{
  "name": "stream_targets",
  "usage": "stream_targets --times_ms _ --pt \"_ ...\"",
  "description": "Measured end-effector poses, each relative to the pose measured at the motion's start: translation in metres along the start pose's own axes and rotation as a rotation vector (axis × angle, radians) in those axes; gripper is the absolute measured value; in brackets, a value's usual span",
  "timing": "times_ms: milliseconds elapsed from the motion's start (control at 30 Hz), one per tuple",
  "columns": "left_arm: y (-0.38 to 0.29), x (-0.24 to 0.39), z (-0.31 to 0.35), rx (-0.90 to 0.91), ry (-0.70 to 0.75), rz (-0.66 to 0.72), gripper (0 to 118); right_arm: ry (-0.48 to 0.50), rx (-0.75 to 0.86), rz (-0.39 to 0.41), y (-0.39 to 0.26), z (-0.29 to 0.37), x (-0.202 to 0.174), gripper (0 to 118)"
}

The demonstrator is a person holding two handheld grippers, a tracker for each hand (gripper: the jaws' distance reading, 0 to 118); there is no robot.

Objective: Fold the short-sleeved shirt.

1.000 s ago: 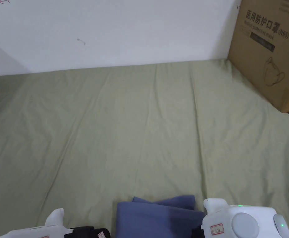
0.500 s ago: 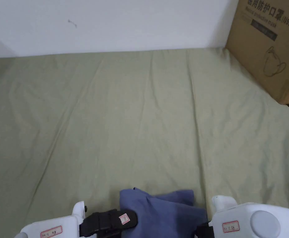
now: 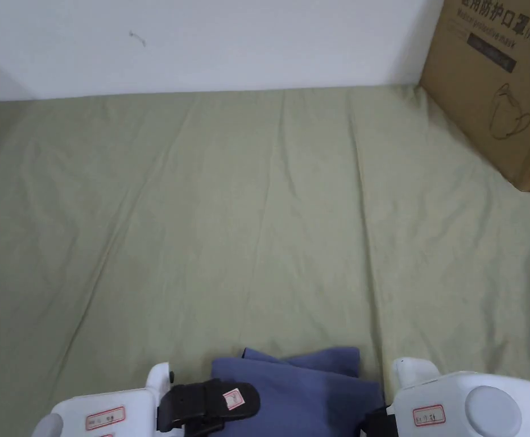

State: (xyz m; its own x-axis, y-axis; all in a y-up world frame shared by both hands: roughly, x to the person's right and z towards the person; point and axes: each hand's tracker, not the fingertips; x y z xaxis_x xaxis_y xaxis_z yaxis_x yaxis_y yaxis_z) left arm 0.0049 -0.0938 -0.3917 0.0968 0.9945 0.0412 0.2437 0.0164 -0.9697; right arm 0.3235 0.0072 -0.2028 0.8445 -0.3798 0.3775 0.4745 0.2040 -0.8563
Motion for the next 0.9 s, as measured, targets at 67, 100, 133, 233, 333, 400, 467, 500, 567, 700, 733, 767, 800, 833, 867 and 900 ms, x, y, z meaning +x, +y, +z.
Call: stream_targets --times_ms 67,100,133,233,333,400,467,500,567,700,733,767,800,833,867,900 --pt "-0.001 -0.001 -0.014 -0.025 -0.008 0.007 105 0.000 0.001 -0.004 0.000 0.000 0.000 1" --pt "-0.001 -0.001 -0.019 -0.035 -0.014 0.009 105 -0.001 0.001 -0.003 0.000 0.000 0.000 1" --pt "-0.001 0.000 -0.024 -0.048 -0.019 0.008 105 -0.002 0.002 -0.003 0.000 0.000 0.000 1" --pt "-0.002 -0.001 -0.020 -0.039 0.010 -0.008 95 -0.003 0.002 -0.003 0.000 0.000 0.000 1" --pt "-0.003 -0.006 -0.012 -0.015 0.342 -0.086 20 -0.001 0.005 -0.005 -0.001 0.000 0.000 1" --pt "-0.006 -0.001 -0.012 -0.007 0.227 -0.064 20 0.008 0.006 -0.013 -0.002 -0.001 0.000 1" --pt "-0.009 0.010 -0.019 -0.010 0.336 -0.136 19 0.008 0.009 -0.014 -0.003 0.000 0.000 1" --pt "-0.012 0.014 -0.020 0.004 0.330 -0.133 20 0.004 0.012 -0.014 -0.003 0.000 -0.001 1" --pt "-0.016 0.025 -0.017 0.024 0.379 -0.163 20 -0.007 0.019 -0.028 -0.003 0.005 -0.007 1" --pt "-0.026 0.061 -0.002 0.053 0.419 -0.267 20 -0.022 0.092 0.029 -0.002 0.024 -0.035 1" --pt "-0.027 0.070 0.008 0.072 0.427 -0.289 20 -0.027 0.114 0.044 0.000 0.030 -0.044 1" --pt "-0.028 0.078 0.020 0.087 0.427 -0.291 20 -0.035 0.138 0.055 0.001 0.034 -0.053 1" --pt "-0.025 0.086 0.033 0.104 0.447 -0.300 20 -0.043 0.160 0.074 0.003 0.038 -0.061 1" --pt "-0.023 0.094 0.050 0.130 0.480 -0.316 20 -0.062 0.187 0.095 0.005 0.042 -0.072 1" --pt "-0.022 0.101 0.068 0.152 0.512 -0.327 20 -0.084 0.214 0.110 0.008 0.044 -0.082 1" --pt "-0.020 0.106 0.084 0.173 0.538 -0.335 20 -0.095 0.232 0.125 0.010 0.045 -0.091 1"
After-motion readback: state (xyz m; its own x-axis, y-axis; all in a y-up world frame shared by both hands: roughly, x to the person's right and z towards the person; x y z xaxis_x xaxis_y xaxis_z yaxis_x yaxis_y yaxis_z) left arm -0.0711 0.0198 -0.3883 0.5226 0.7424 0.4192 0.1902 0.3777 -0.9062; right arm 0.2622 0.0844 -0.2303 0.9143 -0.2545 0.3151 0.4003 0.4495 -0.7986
